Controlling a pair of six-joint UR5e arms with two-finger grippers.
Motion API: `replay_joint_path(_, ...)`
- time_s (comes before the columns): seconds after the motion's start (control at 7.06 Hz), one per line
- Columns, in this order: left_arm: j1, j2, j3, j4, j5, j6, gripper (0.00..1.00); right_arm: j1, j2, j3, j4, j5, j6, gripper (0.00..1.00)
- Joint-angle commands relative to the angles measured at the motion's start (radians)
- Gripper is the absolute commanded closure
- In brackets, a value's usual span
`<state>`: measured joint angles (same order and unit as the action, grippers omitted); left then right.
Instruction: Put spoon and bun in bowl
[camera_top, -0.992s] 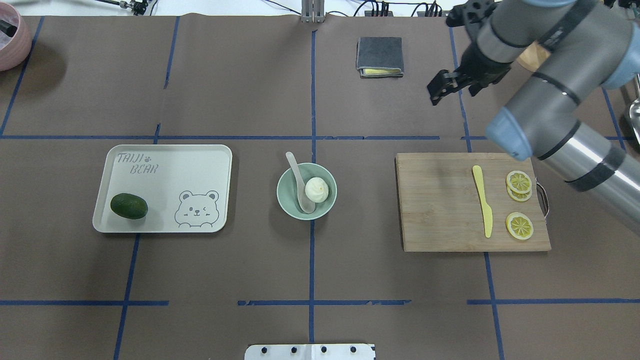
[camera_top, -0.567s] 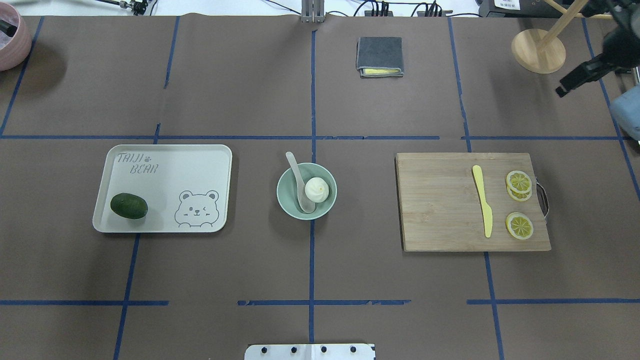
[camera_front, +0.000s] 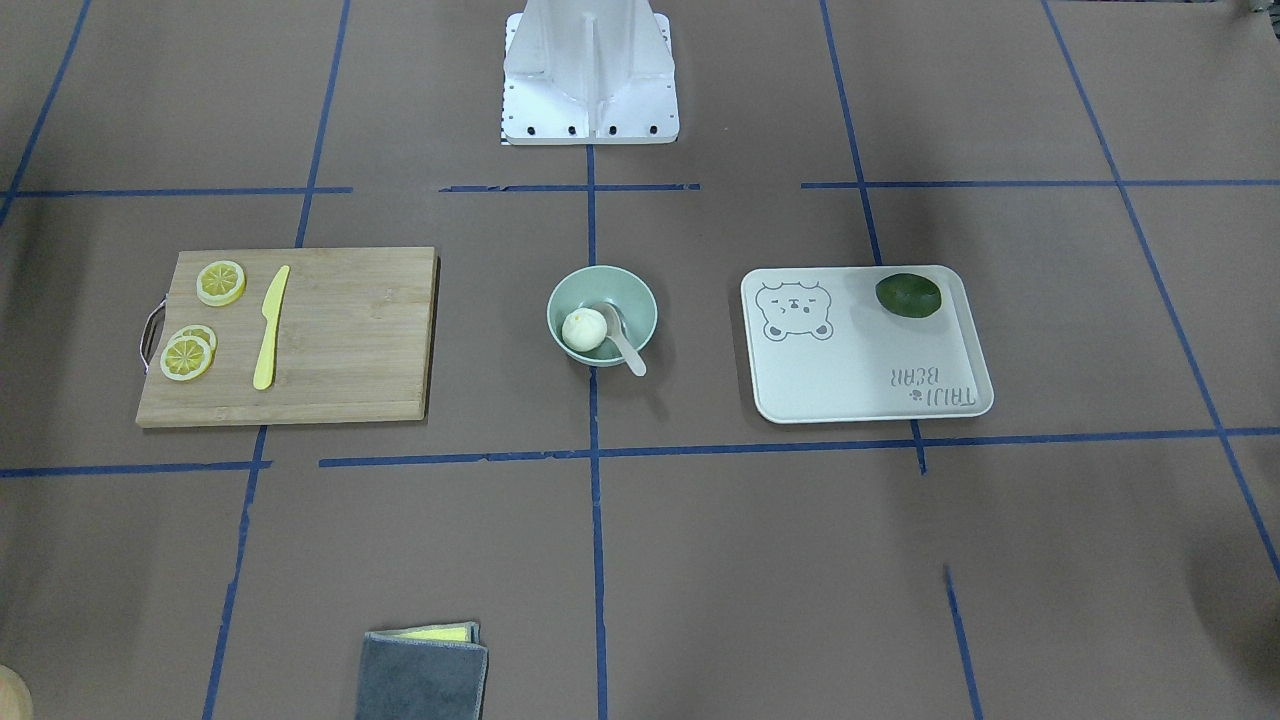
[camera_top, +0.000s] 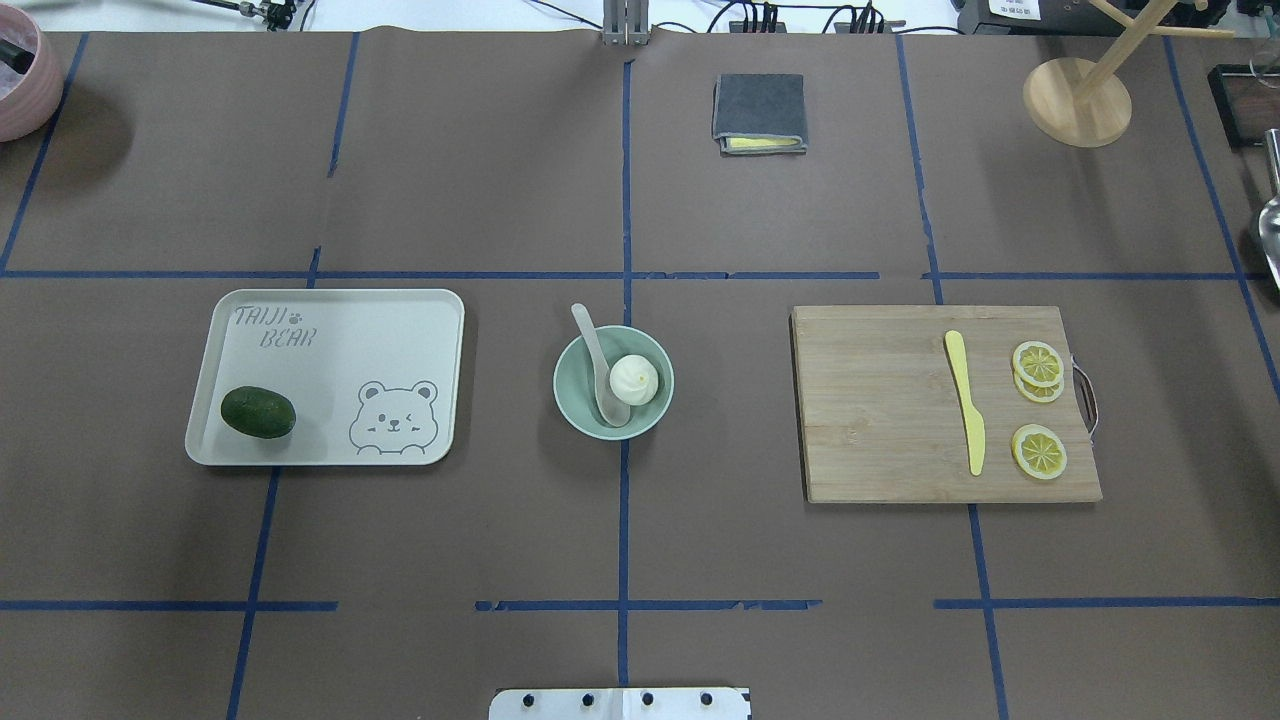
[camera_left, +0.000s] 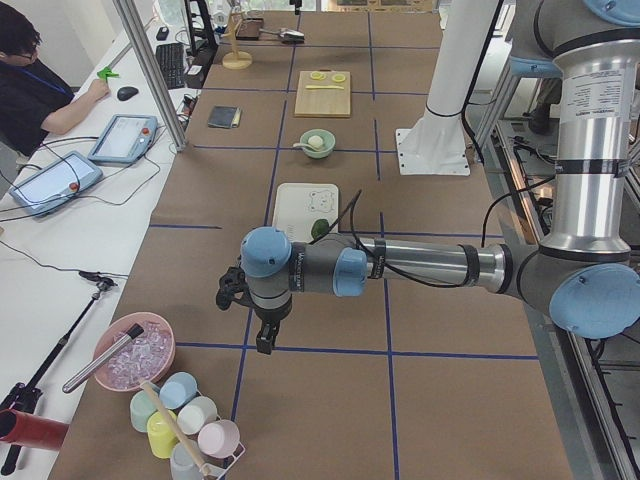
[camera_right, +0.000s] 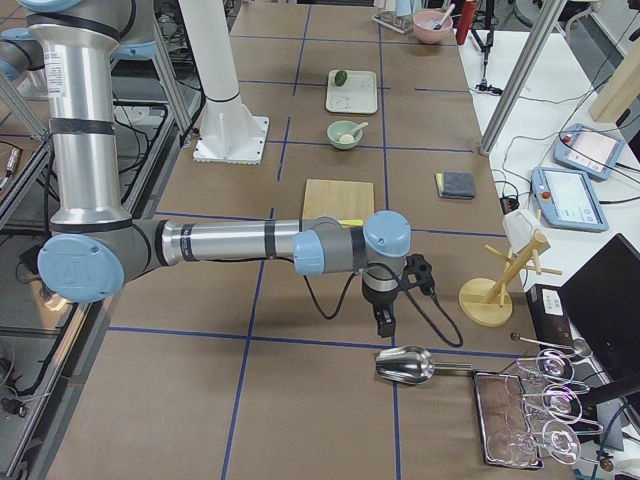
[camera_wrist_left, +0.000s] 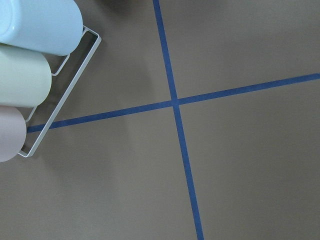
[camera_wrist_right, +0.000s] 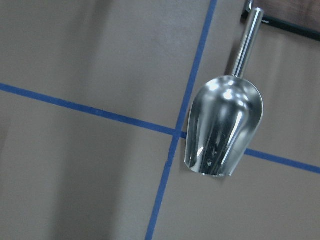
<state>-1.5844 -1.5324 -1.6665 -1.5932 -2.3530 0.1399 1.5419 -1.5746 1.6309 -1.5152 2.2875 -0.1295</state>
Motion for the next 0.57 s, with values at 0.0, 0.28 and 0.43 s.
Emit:
replay_joint_path(0.0,0.0,0.012,-0.002,-0.008,0.0,0.001,0.0,0.017,-0.044,0.003,0.004,-0.005,-0.001,0.0)
replay_joint_path(0.28,0.001,0.014,-0.002,-0.008,0.0,0.003,0.0,0.017,-0.033,0.009,-0.005,-0.071,-0.001,0.0)
replay_joint_path(0.43,0.001,0.014,-0.002,-0.004,0.0,0.003,0.0,0.017,-0.033,0.007,-0.008,-0.059,0.004,0.0)
